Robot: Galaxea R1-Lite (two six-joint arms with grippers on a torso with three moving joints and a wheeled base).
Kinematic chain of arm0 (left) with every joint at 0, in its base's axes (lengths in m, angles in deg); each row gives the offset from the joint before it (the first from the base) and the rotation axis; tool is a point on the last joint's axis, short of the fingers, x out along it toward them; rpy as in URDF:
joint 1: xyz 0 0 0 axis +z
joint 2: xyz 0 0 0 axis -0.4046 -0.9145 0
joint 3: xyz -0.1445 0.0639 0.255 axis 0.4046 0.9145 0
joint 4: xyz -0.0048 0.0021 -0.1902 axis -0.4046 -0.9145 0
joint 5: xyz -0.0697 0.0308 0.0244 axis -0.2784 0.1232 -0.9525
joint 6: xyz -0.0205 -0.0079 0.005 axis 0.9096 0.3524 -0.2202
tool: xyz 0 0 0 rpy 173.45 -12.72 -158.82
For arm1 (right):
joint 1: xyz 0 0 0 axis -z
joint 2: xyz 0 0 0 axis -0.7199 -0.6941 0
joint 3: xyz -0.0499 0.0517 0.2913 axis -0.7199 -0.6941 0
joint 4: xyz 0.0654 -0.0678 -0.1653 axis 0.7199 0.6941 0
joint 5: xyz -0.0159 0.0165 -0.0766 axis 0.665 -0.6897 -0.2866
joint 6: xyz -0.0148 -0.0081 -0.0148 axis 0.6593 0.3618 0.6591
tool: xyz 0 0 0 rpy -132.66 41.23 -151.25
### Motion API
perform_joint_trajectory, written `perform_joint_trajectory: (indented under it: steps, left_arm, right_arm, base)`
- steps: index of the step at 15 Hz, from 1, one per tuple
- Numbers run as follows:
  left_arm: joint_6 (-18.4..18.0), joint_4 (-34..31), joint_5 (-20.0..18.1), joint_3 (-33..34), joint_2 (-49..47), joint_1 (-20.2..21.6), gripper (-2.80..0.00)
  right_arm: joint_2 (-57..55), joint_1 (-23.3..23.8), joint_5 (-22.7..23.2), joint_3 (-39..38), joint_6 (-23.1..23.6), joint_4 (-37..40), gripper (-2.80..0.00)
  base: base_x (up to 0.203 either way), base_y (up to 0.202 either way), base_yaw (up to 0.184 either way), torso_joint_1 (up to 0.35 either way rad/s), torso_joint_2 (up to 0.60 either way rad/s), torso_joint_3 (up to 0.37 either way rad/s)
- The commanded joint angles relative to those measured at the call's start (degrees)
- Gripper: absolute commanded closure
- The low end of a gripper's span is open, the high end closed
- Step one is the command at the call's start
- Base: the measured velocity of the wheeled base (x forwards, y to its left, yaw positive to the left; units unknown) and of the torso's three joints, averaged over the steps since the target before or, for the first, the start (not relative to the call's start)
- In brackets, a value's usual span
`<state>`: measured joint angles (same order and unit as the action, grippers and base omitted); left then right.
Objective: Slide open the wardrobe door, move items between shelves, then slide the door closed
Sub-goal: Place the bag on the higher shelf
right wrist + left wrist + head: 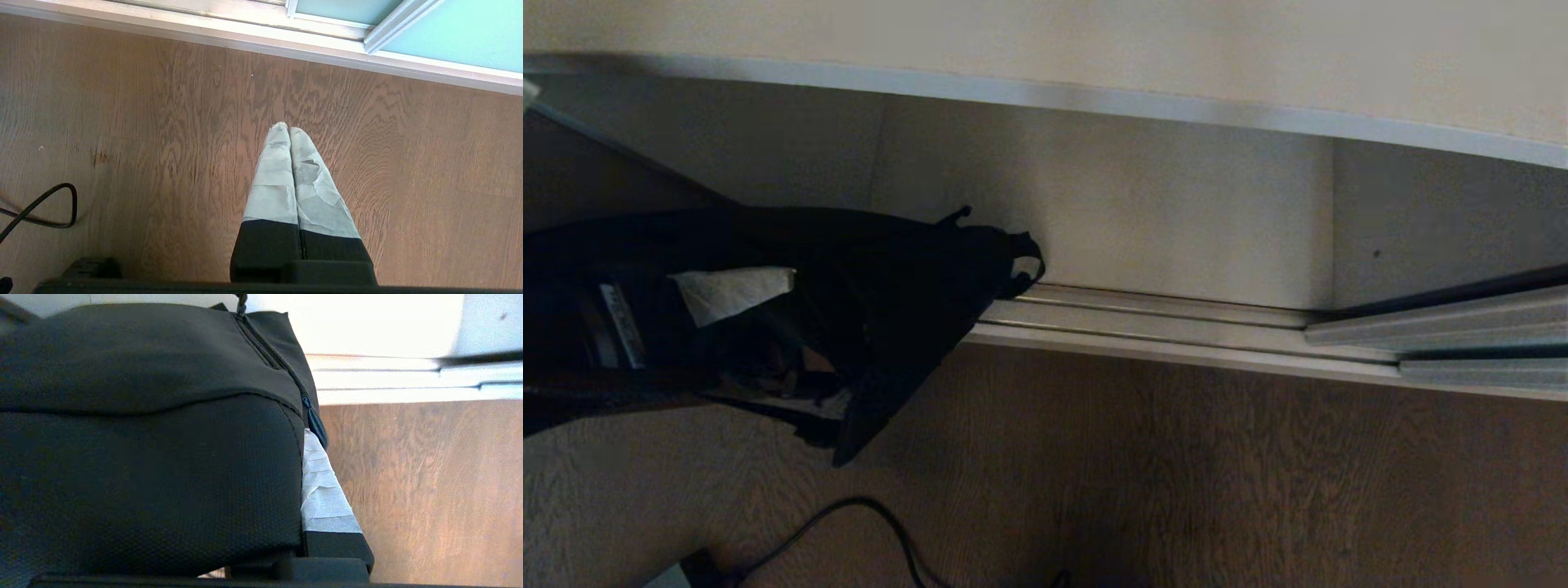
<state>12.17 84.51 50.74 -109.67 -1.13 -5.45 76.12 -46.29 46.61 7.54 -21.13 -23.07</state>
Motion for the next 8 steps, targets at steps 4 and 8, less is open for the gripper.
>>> perform_joint_trajectory:
  steps: [4,8]
  left_arm:
    - [0.2,0.0,-6.6,-0.2,0.7,5.5,0.0]
    - [0.5,-0.2,-10.3,0.0,1.3,9.4,0.0]
  right_arm:
    - [0.3,0.0,0.0,0.0,0.0,0.0,0.0]
    - [0.3,0.0,0.0,0.0,0.0,0.0,0.0]
  base:
    - [0.0,0.0,0.0,0.0,0.0,0.0]
    - [0.0,0.0,0.0,0.0,0.0,0.0]
